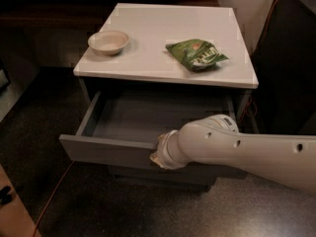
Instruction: Place green jalapeno chip bag into top drawer
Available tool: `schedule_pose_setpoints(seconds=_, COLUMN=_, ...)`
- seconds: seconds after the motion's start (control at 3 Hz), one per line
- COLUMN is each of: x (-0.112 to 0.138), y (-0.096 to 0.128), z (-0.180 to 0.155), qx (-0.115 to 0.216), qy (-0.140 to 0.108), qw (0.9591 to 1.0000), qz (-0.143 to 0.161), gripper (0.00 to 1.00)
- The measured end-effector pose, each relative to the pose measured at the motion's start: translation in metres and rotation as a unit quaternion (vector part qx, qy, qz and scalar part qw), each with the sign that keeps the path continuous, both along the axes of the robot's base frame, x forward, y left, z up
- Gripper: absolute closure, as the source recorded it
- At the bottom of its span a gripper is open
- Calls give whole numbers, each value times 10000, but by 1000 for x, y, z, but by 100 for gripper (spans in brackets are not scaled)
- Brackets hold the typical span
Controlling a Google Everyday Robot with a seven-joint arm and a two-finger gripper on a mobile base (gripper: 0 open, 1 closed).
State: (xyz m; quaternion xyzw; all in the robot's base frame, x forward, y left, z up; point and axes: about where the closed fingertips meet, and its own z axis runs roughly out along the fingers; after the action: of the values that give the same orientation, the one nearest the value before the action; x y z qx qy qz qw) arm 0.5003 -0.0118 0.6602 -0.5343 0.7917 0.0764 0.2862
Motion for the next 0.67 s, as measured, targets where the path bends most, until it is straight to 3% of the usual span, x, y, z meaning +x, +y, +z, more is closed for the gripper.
schedule_pose_setpoints(seconds=0.33, x=0, y=0, z=3, qx=1, qy=0, qw=10000, qz=-1, gripper=100)
schedule_pose_setpoints(seconds=0.67, x=0, y=0, z=3, qx=1, qy=0, qw=10000, qz=-1, gripper=79)
